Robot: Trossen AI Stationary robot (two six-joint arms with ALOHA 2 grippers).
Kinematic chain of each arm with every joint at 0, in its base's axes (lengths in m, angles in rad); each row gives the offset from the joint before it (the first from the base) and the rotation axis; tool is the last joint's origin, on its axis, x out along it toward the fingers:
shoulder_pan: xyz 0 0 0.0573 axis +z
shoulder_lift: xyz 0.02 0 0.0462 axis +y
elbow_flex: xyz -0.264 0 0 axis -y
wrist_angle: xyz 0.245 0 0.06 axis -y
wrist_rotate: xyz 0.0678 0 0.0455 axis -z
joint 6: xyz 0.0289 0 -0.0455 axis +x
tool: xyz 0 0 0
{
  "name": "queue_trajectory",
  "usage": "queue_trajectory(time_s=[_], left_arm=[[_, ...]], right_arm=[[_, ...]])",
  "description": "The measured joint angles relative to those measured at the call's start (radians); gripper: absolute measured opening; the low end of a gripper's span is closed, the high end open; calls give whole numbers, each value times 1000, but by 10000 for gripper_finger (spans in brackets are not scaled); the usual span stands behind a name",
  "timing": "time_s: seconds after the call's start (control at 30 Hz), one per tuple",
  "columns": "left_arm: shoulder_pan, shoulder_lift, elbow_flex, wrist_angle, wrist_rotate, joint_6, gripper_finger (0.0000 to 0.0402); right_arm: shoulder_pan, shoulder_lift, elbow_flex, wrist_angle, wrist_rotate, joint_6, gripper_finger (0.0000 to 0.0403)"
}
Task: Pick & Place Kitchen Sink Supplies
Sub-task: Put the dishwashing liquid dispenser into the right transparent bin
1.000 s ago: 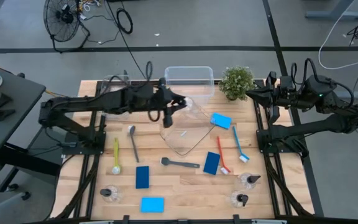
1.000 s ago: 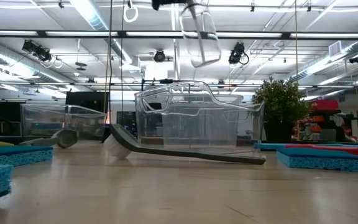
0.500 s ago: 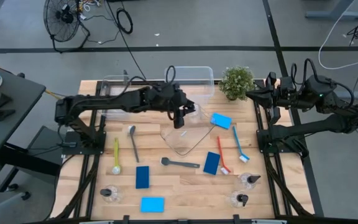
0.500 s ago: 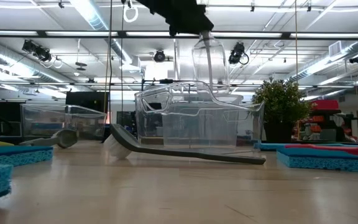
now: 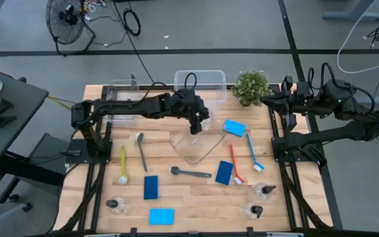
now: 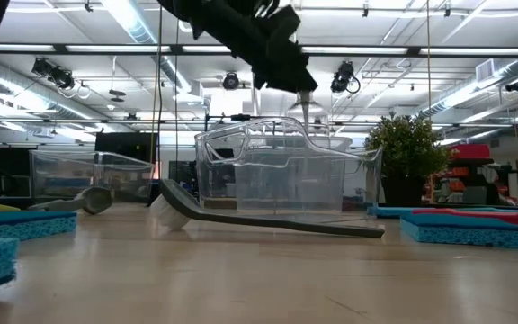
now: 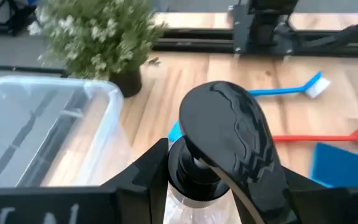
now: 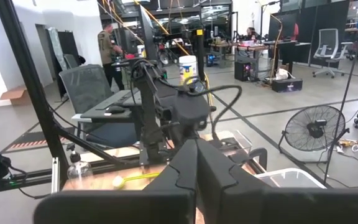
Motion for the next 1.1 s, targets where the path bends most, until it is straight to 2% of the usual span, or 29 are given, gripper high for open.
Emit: queue_trajectory(time_s=[0.5, 0.77, 1.1], left_arm=[[26, 23, 0, 6, 3, -26, 147], [25, 78, 0, 3, 19, -59, 150], [31, 81, 0, 2, 24, -70, 155]], right_arm=[[0, 0, 0, 0, 0, -22, 6], [0, 0, 0, 0, 0, -23, 6], [0, 0, 0, 6, -47, -24, 6]])
